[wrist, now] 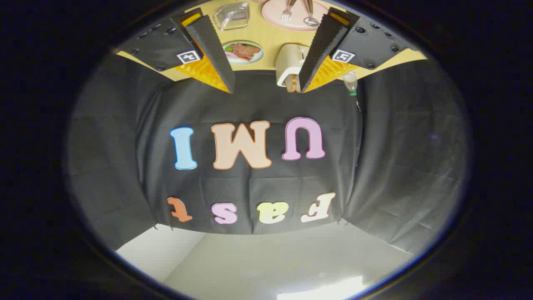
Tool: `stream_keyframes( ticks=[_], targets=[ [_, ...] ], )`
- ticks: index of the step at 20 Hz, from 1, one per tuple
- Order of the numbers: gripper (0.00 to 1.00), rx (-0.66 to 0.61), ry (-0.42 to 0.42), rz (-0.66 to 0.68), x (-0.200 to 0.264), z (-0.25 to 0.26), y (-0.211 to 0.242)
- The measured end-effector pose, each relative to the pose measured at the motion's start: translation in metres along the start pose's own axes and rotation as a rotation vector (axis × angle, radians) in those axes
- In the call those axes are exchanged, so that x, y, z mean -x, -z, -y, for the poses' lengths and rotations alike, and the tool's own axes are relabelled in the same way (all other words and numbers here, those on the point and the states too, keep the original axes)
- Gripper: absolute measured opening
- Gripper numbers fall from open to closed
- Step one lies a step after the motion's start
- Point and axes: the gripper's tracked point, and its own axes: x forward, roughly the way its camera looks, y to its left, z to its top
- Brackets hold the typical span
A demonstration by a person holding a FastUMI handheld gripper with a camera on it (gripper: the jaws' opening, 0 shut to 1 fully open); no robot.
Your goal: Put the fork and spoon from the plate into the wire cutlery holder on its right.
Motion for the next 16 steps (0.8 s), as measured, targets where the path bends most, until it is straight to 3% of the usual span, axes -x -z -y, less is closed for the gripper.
stream_keyframes(
  ticks=[16],
  targets=[
    [0.98,0.032,-0.027,-0.041,-0.002,-0.011,0.017]
  ],
)
